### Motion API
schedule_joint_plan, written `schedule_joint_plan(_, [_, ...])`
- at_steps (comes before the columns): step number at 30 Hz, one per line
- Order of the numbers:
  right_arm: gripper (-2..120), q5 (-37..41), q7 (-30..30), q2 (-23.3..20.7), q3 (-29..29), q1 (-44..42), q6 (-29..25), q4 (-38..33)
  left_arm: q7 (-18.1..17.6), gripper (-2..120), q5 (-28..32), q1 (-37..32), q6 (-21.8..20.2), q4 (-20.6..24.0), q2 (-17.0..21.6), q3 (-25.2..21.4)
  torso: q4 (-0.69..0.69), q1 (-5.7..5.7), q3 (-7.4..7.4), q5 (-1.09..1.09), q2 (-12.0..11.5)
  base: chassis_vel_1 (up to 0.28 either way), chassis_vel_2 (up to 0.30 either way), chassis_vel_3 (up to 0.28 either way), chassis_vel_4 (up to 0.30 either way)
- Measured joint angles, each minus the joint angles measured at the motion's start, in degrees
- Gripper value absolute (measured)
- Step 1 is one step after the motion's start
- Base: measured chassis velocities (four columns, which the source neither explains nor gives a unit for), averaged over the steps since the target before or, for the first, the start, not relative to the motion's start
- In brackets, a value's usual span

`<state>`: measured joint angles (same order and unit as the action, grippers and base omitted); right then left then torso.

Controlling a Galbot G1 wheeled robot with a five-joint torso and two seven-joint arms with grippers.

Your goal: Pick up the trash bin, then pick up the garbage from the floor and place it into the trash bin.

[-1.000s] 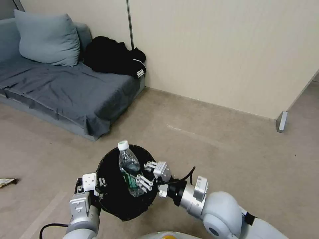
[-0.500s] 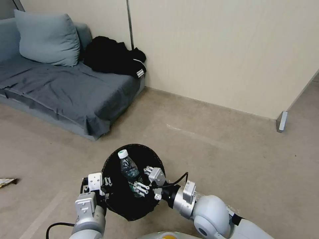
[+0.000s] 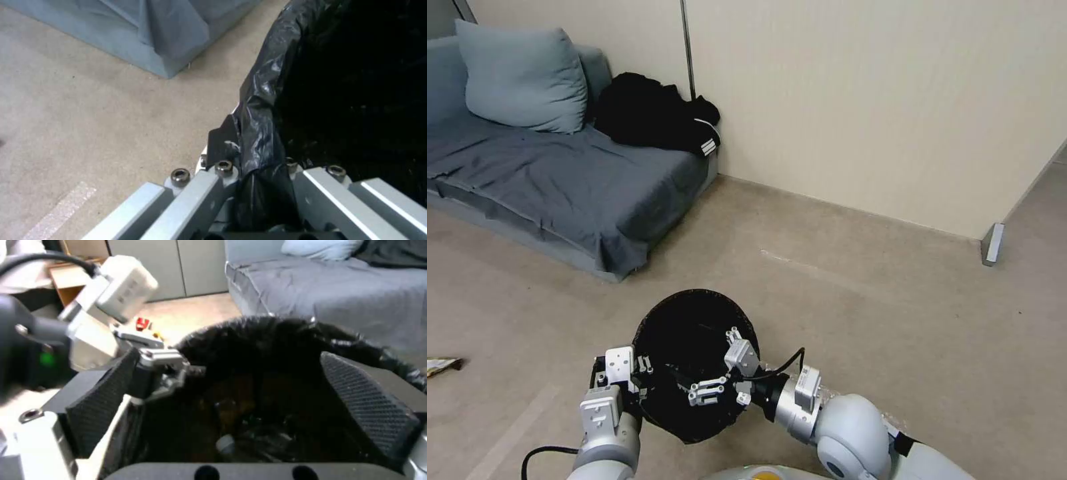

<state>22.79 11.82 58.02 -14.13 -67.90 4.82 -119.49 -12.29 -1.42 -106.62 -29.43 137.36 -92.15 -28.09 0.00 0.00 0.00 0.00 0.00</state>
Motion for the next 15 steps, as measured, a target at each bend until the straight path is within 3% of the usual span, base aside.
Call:
schedule_joint_plan(12, [100, -2.1, 0.3, -1.5, 3.5, -0.4, -0.2, -11.1, 0.0, 1, 0.3, 0.9, -0.1, -2.1, 0.0, -1.4, 0.0, 0.0, 0.0, 0.0, 0.0, 0.0, 0.0, 0.0, 0.0])
schedule_joint_plan(15, [100, -2.5, 0.3, -0.7, 8.9, -0.6, -1.0, -14.8, 0.1, 1, 0.2, 0.8, -0.1, -2.8, 0.2, -1.7, 0.0, 0.0, 0.0, 0.0, 0.0, 0.0, 0.0, 0.0, 0.0])
